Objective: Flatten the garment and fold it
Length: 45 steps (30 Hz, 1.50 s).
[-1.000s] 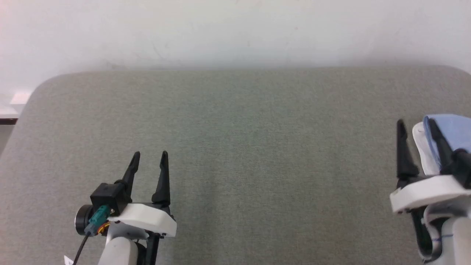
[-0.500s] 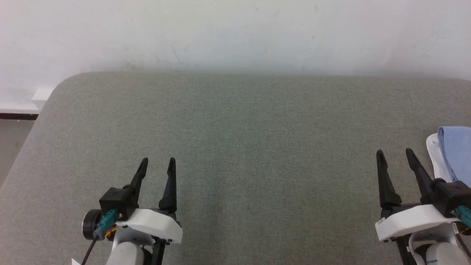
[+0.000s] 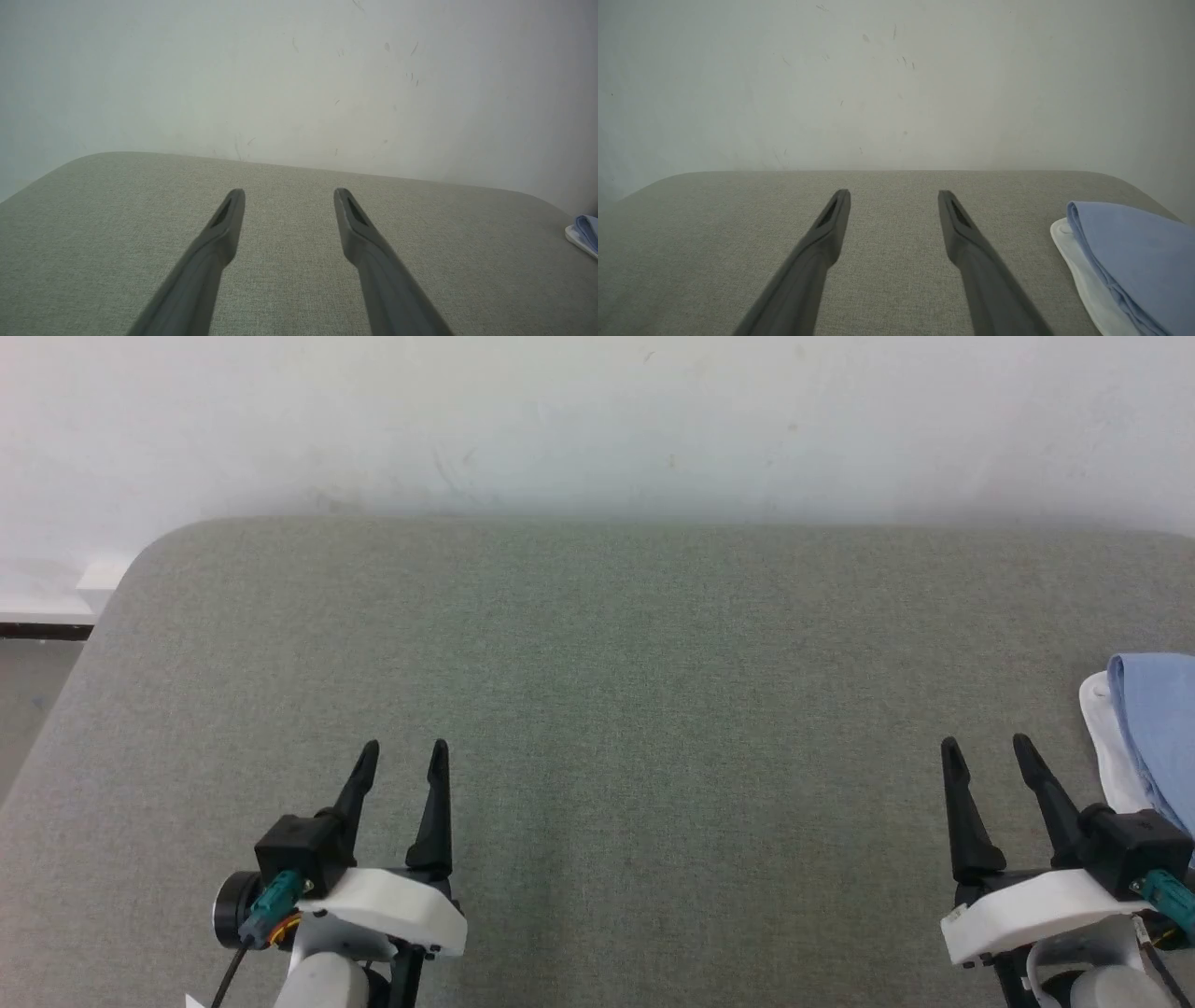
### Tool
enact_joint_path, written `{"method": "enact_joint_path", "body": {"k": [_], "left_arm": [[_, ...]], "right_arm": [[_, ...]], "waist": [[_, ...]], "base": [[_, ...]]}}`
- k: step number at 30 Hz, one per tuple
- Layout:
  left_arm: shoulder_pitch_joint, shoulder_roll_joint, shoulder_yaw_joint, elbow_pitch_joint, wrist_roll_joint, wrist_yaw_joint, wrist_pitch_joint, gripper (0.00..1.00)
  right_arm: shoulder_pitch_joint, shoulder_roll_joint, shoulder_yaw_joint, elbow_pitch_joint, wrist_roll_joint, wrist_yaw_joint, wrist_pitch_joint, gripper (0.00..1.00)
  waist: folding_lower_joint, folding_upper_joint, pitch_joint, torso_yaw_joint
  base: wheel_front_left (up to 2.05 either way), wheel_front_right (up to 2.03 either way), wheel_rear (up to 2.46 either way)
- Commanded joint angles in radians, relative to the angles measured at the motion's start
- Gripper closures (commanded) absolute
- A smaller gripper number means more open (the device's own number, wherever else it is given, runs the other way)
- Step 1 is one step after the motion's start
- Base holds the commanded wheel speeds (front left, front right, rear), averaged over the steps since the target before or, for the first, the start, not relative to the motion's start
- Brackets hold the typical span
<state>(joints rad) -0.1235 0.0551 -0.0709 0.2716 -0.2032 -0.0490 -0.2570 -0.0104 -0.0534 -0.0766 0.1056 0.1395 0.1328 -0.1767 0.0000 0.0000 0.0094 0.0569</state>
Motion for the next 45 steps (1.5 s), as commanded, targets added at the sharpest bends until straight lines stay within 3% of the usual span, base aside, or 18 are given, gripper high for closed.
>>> {"method": "enact_joint_path", "body": {"k": [1, 3, 4, 45], "left_arm": [[0.006, -0.005, -0.002, 0.003, -0.007, 0.008, -0.005, 0.00], [0.006, -0.005, -0.004, 0.006, -0.008, 0.008, -0.005, 0.00], [0.006, -0.005, -0.005, 0.008, -0.009, 0.008, -0.005, 1.00], [0.029, -0.001, 0.016, -0.060, 0.048, 0.010, 0.061, 1.00]], "right_arm": [[0.009, 0.003, 0.002, 0.002, 0.010, -0.002, -0.001, 0.00], [0.009, 0.003, 0.001, 0.008, 0.016, -0.002, 0.000, 0.00], [0.009, 0.003, 0.001, 0.009, 0.017, -0.002, 0.001, 1.00], [0.002, 0.000, 0.018, -0.019, -0.024, 0.000, 0.041, 1.00]], "waist": [[0.0000, 0.0000, -0.001, 0.000], [0.0000, 0.0000, -0.002, -0.001], [0.0000, 0.0000, -0.003, 0.000], [0.0000, 0.0000, -0.004, -0.014]], "base": [[0.00, 0.00, 0.00], [0.00, 0.00, 0.00], [0.00, 0.00, 0.00], [0.00, 0.00, 0.00]]}}
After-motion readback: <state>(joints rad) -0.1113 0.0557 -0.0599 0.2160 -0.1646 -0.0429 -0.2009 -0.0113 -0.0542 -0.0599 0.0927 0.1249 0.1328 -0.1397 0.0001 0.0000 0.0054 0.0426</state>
